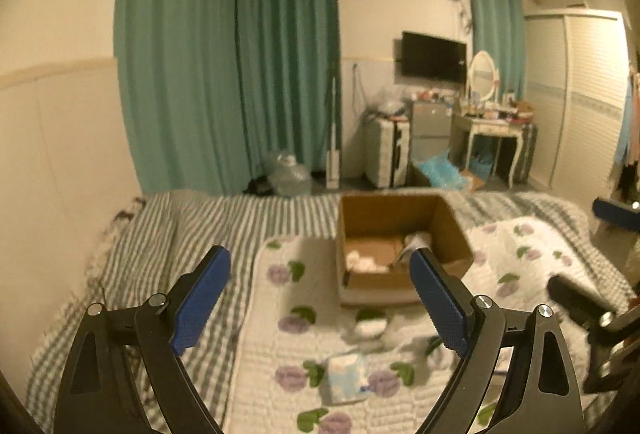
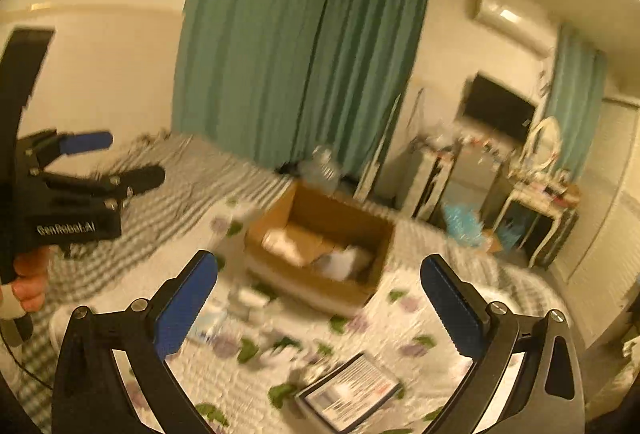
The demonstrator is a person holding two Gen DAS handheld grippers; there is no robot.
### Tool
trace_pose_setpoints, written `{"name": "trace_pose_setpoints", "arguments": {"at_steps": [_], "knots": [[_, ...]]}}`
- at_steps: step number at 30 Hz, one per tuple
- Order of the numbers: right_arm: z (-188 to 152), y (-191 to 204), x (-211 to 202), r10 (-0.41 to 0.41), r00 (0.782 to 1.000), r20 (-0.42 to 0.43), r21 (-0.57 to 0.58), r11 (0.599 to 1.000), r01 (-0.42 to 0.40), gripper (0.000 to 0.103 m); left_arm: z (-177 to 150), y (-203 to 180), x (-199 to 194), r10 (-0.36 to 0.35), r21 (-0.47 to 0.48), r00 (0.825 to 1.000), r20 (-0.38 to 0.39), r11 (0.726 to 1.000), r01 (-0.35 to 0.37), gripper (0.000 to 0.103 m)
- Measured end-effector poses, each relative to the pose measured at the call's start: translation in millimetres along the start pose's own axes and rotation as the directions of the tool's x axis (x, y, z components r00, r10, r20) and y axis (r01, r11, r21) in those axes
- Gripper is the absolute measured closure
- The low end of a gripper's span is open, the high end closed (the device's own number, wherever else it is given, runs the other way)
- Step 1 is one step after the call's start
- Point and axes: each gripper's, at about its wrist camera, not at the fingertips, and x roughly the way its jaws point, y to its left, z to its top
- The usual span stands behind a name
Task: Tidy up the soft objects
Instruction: 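Grasp the light blue tissue pack with the left tool while the right tool grasps the white plush toy, then carry the tissue pack and plush toy into the box and open both tools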
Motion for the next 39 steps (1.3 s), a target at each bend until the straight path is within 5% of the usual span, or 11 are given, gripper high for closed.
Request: {"name": "trace_pose_setpoints", "arguments": {"at_steps": [6,12,17,25,30,39], "knots": [[-54,7,81,0.066,0.983,-0.172,-0.043,0.996,-0.075,0.001,-49,-5,59,0.018,0.006,0.989,-0.146,1.000,-0.017,0.011],[-100,4,153,0.120,0.925,-0.361,-0.034,0.989,-0.142,0.001,-98,-12,110,0.003,0.016,0.959,-0.284,1.000,0.001,0.011],[-114,4,195,0.147,0.888,-0.437,-0.047,0.982,-0.185,0.002,-124,-22,141,0.006,0.023,0.924,-0.383,1.000,0.003,0.011],[-140,3,230,0.216,0.818,-0.533,0.002,0.967,-0.254,0.022,-151,-32,165,-0.022,0.029,0.876,-0.481,0.999,0.041,0.011],[-134,7,223,0.228,0.830,-0.509,-0.014,0.962,-0.273,0.047,-160,-32,171,-0.034,0.008,0.842,-0.538,0.999,0.046,0.013],[-117,-6,204,0.241,0.865,-0.440,0.024,0.966,-0.256,0.051,-163,-44,156,-0.074,0.026,0.847,-0.526,0.994,0.103,0.048]]}}
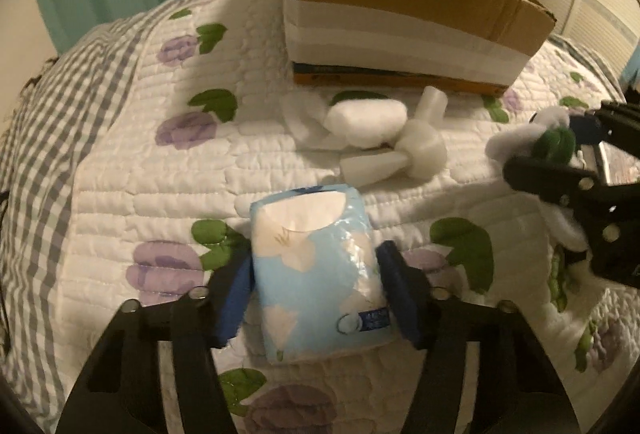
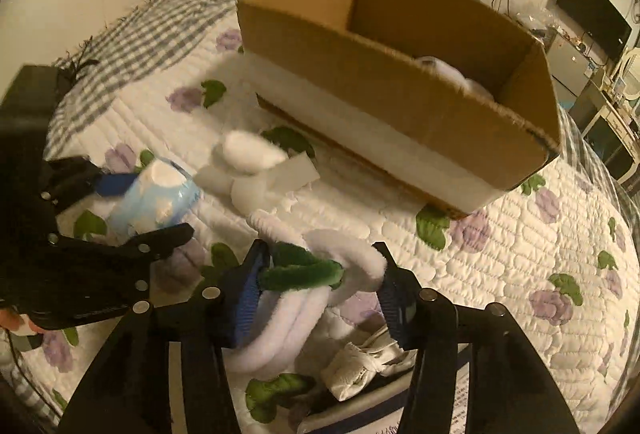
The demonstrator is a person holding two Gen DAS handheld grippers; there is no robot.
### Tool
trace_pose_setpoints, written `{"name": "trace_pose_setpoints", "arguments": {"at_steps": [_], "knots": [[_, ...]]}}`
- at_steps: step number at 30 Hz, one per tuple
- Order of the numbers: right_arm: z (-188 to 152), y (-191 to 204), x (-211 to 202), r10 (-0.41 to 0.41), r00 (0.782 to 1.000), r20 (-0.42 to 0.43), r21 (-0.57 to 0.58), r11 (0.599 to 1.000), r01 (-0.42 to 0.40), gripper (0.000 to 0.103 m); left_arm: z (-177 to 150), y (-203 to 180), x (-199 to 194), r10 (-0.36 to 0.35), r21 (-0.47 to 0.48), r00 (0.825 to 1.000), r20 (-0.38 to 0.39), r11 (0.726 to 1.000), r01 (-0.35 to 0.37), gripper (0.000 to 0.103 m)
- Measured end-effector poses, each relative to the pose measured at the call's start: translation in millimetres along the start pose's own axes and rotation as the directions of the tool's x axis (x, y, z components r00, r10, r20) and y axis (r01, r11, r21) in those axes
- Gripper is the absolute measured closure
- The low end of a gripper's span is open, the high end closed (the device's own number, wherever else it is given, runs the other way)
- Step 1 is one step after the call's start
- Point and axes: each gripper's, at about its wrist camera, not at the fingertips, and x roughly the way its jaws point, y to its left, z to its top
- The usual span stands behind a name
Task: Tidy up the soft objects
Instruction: 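Carry the tissue pack and plush toy into the box and open both tools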
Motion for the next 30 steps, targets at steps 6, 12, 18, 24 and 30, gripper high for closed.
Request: {"name": "trace_pose_setpoints", "arguments": {"at_steps": [6,12,18,24,30], "knots": [[1,-1,-28,-0.001,0.998,0.063,0.020,1.000,0.000,0.051,1,6,-12,-0.020,-0.019,1.000,0.019,1.000,0.021,0.050],[3,6,-64,-0.030,0.991,0.130,0.077,0.997,0.020,0.051,-4,-1,-53,-0.022,-0.002,0.996,0.085,1.000,0.022,0.050],[11,13,-116,-0.090,0.968,0.235,0.077,0.994,0.074,0.051,7,-15,-113,-0.006,0.060,0.977,0.212,0.998,-0.007,0.050],[31,5,-167,-0.135,0.938,0.318,0.103,0.989,0.107,0.051,42,-17,-167,-0.012,0.089,0.937,0.348,0.996,-0.021,0.050],[60,-9,-204,-0.165,0.906,0.391,0.126,0.984,0.125,0.051,82,-20,-195,-0.030,0.093,0.901,0.433,0.996,-0.011,0.050]]}}
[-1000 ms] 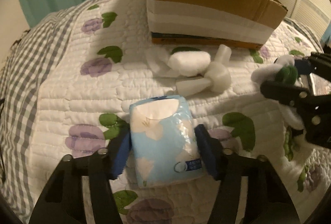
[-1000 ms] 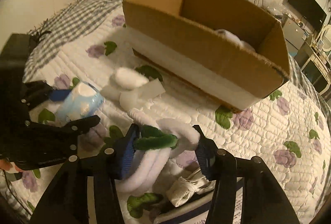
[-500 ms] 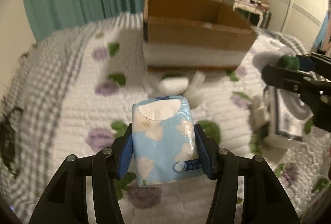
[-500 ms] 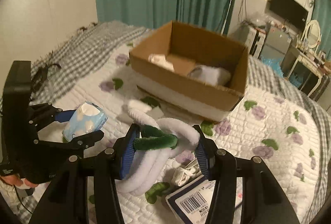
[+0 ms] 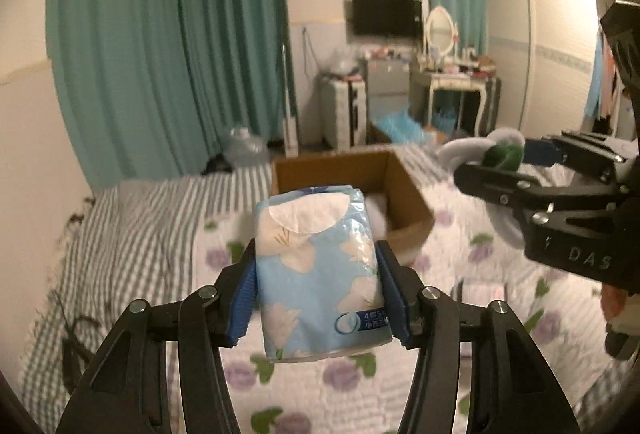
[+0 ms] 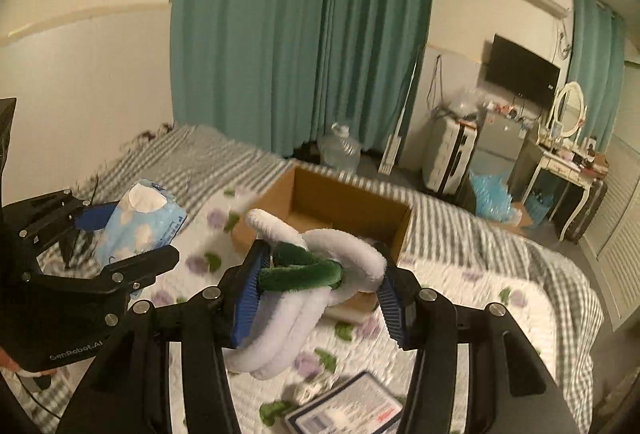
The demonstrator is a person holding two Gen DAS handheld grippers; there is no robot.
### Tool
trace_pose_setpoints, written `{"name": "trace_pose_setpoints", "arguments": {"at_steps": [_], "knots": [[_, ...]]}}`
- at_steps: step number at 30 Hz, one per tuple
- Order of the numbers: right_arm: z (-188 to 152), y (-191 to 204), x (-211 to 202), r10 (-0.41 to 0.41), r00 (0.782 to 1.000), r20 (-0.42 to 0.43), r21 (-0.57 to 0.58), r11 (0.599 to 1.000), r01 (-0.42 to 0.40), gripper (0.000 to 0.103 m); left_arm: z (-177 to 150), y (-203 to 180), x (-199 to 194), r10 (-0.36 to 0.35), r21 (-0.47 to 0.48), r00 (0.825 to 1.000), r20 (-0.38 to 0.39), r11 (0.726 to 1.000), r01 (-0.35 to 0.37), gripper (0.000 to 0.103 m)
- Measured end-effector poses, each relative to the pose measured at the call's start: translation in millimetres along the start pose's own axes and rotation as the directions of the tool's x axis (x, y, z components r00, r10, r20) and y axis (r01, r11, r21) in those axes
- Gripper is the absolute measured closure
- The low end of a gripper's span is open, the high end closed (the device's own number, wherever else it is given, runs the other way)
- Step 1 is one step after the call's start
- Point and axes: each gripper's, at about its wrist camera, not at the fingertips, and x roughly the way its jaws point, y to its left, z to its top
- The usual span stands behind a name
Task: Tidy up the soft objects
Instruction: 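Carry the tissue pack and plush toy into the box and open both tools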
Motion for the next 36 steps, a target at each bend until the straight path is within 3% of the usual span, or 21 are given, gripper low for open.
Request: {"name": "trace_pose_setpoints", "arguments": {"at_steps": [6,12,22,28,31,33,36], "knots": [[41,-18,14,0.001,0.998,0.056,0.011,1.000,-0.002,0.051,39,7,25,0.018,0.009,0.998,0.061,1.000,-0.019,0.050],[62,-45,73,0.006,0.998,0.060,0.043,0.999,-0.008,0.051,61,10,82,0.052,0.011,0.997,0.056,0.999,-0.053,0.050],[24,-87,212,0.034,0.995,-0.095,0.086,0.996,-0.026,0.051,41,0,193,0.082,0.040,0.995,-0.058,0.996,-0.080,0.050],[8,-99,253,0.032,0.989,-0.143,0.089,0.996,-0.020,0.051,21,-8,235,0.075,0.054,0.988,-0.131,0.996,-0.069,0.049],[7,-103,257,0.045,0.991,-0.126,0.109,0.994,-0.031,0.041,18,-9,239,0.077,0.053,0.987,-0.139,0.996,-0.070,0.047],[8,-104,257,0.051,0.991,-0.125,0.124,0.992,-0.035,0.015,20,-12,240,0.090,0.052,0.986,-0.141,0.995,-0.083,0.047],[14,-106,244,0.005,0.995,-0.101,0.131,0.991,0.008,0.014,24,-11,234,0.088,0.040,0.986,-0.139,0.996,-0.083,0.040]]}}
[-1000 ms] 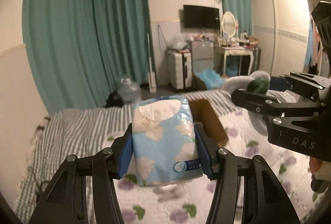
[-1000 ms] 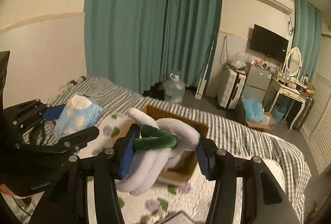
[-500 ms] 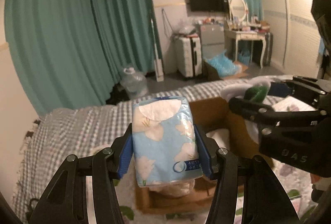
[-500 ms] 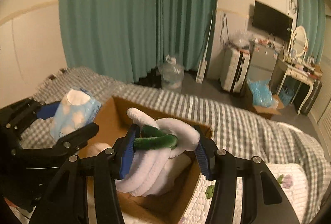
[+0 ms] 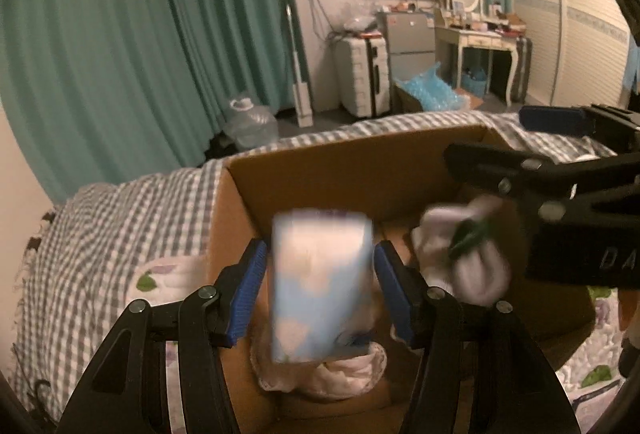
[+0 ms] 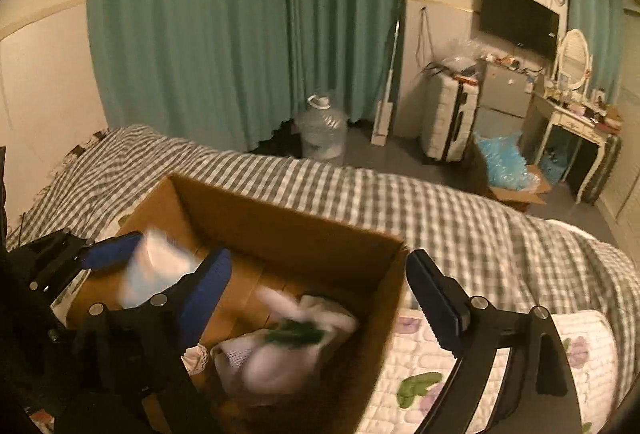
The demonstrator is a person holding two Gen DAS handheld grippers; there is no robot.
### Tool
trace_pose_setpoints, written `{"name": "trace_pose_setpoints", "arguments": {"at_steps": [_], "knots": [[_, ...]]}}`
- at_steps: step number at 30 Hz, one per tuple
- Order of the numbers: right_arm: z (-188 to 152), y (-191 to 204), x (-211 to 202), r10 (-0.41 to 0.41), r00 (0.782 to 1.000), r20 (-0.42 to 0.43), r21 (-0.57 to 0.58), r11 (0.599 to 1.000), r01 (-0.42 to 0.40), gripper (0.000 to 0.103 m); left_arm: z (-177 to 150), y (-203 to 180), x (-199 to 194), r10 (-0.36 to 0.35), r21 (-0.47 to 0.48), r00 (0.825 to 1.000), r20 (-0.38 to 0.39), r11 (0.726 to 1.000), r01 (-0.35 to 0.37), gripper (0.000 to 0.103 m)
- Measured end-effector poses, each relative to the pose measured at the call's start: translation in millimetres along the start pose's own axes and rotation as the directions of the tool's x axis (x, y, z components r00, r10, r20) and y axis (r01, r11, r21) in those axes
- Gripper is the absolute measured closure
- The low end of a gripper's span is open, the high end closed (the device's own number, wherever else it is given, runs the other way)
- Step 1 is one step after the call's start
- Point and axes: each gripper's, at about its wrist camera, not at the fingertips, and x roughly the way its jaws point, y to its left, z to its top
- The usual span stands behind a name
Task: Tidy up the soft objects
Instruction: 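Carry the tissue pack and plush toy into the box and open both tools, then grasp the black-and-white tissue package with the right tool while the left tool grasps the white mesh item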
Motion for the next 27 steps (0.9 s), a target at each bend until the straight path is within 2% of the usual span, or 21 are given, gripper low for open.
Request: {"name": "trace_pose_setpoints", "arguments": {"at_steps": [1,2,5,7,8,10,13,16,18,22,27], "knots": [[2,0,-5,-0.002,1.000,0.001,0.013,1.000,0.002,0.014,2,1,-3,0.001,-0.005,1.000,0.000,1.000,-0.001,0.030],[4,-1,-10,0.000,1.000,0.001,0.027,1.000,0.000,0.012,4,2,-10,0.007,-0.012,1.000,0.007,1.000,-0.007,0.027],[12,-2,-35,0.007,1.000,-0.003,0.079,0.997,-0.006,0.011,13,10,-45,0.026,-0.026,0.998,0.051,0.999,-0.025,0.027],[20,5,-66,-0.008,1.000,0.008,0.070,0.998,0.007,0.010,19,16,-73,0.027,-0.035,0.996,0.082,0.999,-0.024,0.026],[23,8,-80,-0.019,1.000,0.019,0.061,0.998,0.018,0.009,22,20,-91,0.025,-0.041,0.995,0.100,0.999,-0.021,0.019],[31,18,-120,-0.053,0.997,0.059,0.039,0.998,0.051,0.006,26,29,-126,0.031,-0.053,0.990,0.137,0.998,-0.024,0.013],[39,30,-184,-0.070,0.992,0.105,0.028,0.997,0.067,0.003,30,39,-179,0.045,-0.067,0.978,0.202,0.997,-0.032,0.013],[39,42,-230,-0.076,0.990,0.119,0.006,0.997,0.075,0.002,29,50,-228,0.057,-0.089,0.969,0.242,0.995,-0.036,0.012],[33,52,-258,-0.084,0.989,0.118,-0.018,0.996,0.087,0.002,26,56,-252,0.050,-0.101,0.965,0.256,0.995,-0.024,0.012],[5,67,-293,-0.053,0.996,0.078,-0.051,0.997,0.057,0.002,10,60,-286,0.025,-0.114,0.969,0.246,0.993,0.003,0.012],[-45,73,-294,-0.032,0.999,0.009,-0.058,0.998,0.032,0.002,-19,60,-296,0.041,-0.140,0.973,0.226,0.990,-0.010,0.012]]}}
